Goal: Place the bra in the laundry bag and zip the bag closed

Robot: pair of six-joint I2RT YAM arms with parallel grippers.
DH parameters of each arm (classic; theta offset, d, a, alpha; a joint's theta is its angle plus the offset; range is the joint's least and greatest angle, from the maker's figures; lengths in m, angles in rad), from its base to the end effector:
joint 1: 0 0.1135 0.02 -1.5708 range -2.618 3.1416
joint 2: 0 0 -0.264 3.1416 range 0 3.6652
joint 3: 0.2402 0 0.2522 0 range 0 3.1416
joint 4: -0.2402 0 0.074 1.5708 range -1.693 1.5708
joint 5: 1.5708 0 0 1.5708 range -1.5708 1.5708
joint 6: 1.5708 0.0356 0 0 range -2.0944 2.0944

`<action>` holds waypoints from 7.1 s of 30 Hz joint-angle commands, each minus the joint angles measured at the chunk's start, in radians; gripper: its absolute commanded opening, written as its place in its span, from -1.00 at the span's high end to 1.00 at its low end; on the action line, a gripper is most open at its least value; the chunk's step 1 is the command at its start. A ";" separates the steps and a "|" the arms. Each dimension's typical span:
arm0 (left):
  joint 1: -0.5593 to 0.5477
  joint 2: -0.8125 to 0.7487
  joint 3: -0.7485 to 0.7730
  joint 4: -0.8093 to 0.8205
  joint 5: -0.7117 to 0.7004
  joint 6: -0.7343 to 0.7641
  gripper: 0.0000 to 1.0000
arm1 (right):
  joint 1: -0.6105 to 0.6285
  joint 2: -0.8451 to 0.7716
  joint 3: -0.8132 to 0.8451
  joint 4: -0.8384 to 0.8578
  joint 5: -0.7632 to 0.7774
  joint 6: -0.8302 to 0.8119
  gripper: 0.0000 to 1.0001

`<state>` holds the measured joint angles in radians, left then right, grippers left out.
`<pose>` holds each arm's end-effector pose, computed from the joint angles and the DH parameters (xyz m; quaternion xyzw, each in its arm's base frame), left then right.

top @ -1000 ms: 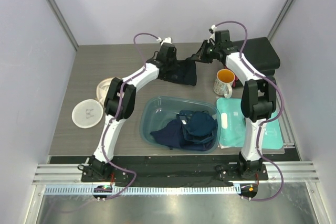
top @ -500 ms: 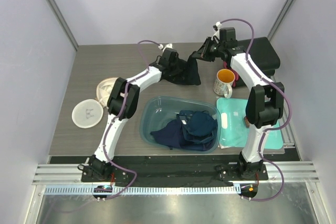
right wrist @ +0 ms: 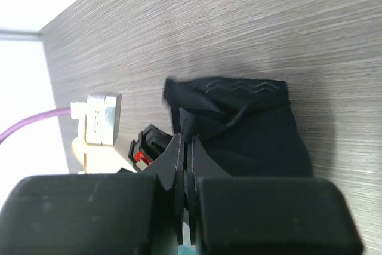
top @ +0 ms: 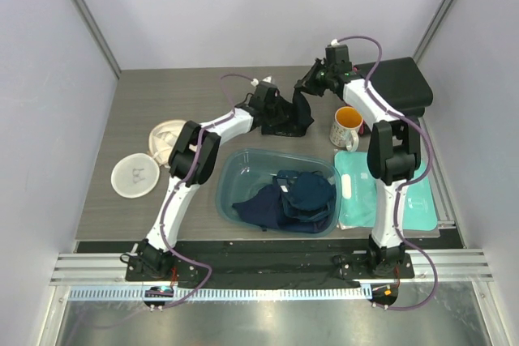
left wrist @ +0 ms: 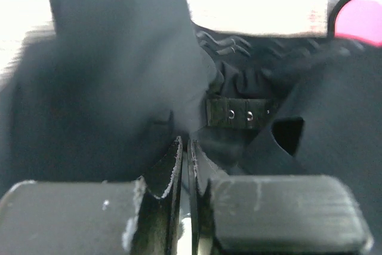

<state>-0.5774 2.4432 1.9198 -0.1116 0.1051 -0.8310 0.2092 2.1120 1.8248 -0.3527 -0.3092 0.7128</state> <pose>0.4608 -0.3047 0.1479 -0.0892 0.8871 -0.3273 0.3129 0.4815 0.1133 0.2635 0.1531 0.8723 0.3205 0.3360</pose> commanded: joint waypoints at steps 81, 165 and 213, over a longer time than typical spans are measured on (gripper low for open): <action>0.312 -0.334 -0.423 0.237 0.545 0.057 -0.81 | 0.009 -0.058 -0.216 0.207 -0.249 -0.294 -0.44; 0.324 -0.156 -0.389 0.417 0.656 0.009 -0.62 | -0.014 0.250 -0.111 0.377 -0.455 -0.079 -0.47; 0.258 -0.052 -0.393 0.688 0.547 -0.247 0.92 | -0.004 0.241 -0.093 0.360 -0.470 -0.081 -0.44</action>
<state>-0.3141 2.4027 1.5215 0.5133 0.6651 -1.0683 0.2012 2.3745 1.7039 0.0025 -0.7677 0.6445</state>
